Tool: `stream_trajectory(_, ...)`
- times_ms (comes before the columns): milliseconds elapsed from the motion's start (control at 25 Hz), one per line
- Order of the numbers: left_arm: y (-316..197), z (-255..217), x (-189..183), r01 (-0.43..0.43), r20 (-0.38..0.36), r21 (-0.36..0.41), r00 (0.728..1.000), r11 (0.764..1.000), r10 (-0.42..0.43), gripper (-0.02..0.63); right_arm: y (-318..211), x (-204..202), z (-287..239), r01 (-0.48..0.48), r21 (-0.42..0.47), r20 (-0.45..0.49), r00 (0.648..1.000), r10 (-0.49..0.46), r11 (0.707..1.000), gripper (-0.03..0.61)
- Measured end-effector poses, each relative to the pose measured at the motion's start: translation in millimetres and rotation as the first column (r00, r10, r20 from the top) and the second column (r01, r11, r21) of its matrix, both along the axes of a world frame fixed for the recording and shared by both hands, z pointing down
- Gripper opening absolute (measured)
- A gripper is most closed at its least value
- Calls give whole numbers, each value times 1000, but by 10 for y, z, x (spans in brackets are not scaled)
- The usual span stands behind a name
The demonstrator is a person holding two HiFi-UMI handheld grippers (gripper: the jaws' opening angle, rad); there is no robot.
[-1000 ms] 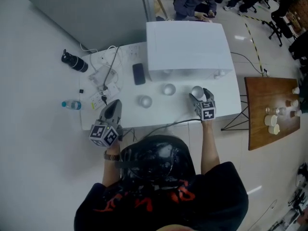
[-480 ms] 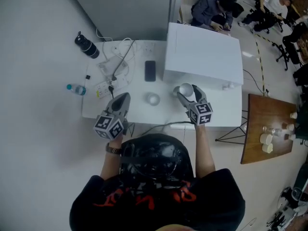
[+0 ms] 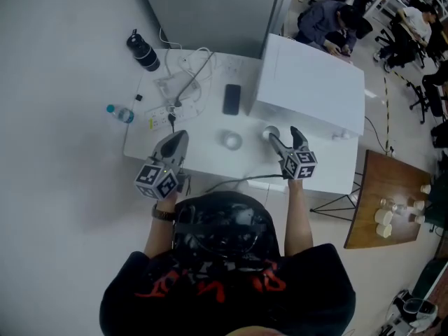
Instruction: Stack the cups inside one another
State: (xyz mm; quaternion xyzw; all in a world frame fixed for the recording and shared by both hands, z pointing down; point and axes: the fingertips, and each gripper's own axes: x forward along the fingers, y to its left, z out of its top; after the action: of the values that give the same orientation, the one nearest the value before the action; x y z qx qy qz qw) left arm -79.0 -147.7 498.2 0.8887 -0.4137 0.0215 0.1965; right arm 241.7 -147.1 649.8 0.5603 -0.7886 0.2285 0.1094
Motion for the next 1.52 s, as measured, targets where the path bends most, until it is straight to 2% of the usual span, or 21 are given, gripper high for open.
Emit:
stream_trajectory(80,7,15,-29,8,-2,-6,1000,1000,-8,0,22,81,11,-21,-16,8,1000,22,1000,413)
stream_trajectory(160,18,15,-22,8,-3,-5,1000,1000,-8,0,54,205,151,-56,-83,-19,998,55,995,413)
stream_trajectory(240,32,-4,7,-1,8,10,1000,1000,1,0,108,311,361,-94,-190,-53,995,85,977,329)
stream_trajectory(280,37,-16,26,-8,20,20,1000,1000,7,0,132,323,437,-100,-238,-54,994,90,966,320)
stream_trajectory(360,48,-34,66,-23,48,40,999,999,21,0,149,289,505,-88,-298,-41,996,80,950,272)
stream_trajectory(520,72,-52,131,-44,83,62,996,997,39,0,114,267,662,-62,-384,-105,994,23,921,272)
stream_trajectory(640,97,-37,192,-75,150,89,987,993,61,0,26,236,685,-48,-397,-147,989,-12,916,270)
stream_trajectory(760,114,-31,269,-96,204,112,976,989,71,0,-51,215,608,-27,-381,-162,986,-37,924,270)
stream_trajectory(880,109,-95,344,-97,176,128,982,987,73,0,-34,281,429,-43,-355,-185,982,-25,934,270)
stream_trajectory(1080,102,-113,112,-69,168,116,984,991,49,0,-81,110,425,-41,-340,-193,981,-27,939,270)
stream_trajectory(1200,108,-104,150,-70,159,106,986,992,53,0,-26,180,493,-42,-373,-167,986,-23,927,270)
stream_trajectory(1360,168,-29,131,-85,173,89,983,992,69,0,20,127,679,-4,-432,-163,984,-74,902,270)
stream_trajectory(1440,176,4,149,-89,175,83,982,993,73,0,15,121,740,6,-447,-139,987,-76,895,233)
stream_trajectory(1520,175,19,186,-94,170,81,982,992,80,0,13,134,804,10,-465,-96,994,-61,886,232)
